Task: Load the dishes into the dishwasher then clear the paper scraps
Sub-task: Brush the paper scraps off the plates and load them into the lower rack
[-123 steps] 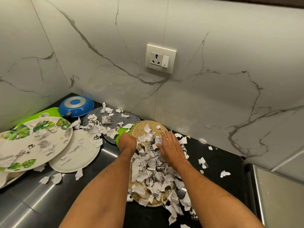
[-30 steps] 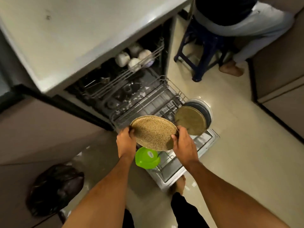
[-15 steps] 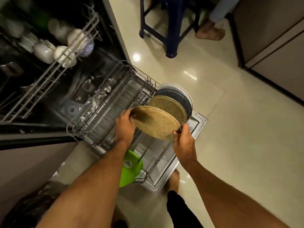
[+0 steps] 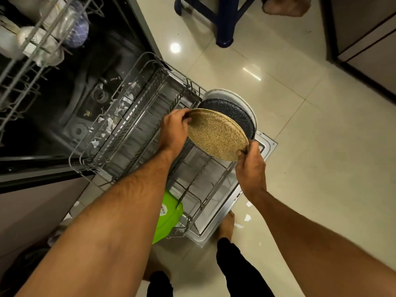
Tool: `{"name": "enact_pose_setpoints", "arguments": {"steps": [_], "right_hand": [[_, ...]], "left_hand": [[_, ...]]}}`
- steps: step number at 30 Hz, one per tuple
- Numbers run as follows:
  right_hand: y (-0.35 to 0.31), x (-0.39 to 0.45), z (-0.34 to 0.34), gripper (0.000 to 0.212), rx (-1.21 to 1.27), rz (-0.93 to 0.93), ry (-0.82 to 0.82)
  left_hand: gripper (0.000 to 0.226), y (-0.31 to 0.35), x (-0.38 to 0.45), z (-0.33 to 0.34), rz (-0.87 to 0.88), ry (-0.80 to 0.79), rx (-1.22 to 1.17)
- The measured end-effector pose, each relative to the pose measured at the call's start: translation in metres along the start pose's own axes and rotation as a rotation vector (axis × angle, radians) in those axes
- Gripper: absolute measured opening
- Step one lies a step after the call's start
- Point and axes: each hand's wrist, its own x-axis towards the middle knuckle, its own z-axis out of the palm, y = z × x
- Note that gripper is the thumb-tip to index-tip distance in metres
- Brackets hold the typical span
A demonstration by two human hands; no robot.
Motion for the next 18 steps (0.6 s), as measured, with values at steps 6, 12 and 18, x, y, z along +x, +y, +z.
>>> {"name": "enact_pose_setpoints", "arguments": {"steps": [6,12,18], "right_hand": [[0.003,0.001,0.012,0.015,-0.046,0.039,-0.089],[-0.001,0.009,0.019,0.032,-0.146,0.044,-0.188],[0.000,0.010,0.024,0.047,-0.180,0.046,-0.137]], "left_hand": [[0.033,-0.016,-0.003,0.007,-0.058,-0.022,0.053],[0.039,-0.014,-0.006,0.021,-0.100,-0.116,0.100],[0.046,-0.013,-0.011,0.027,-0.100,-0.104,0.097]]}}
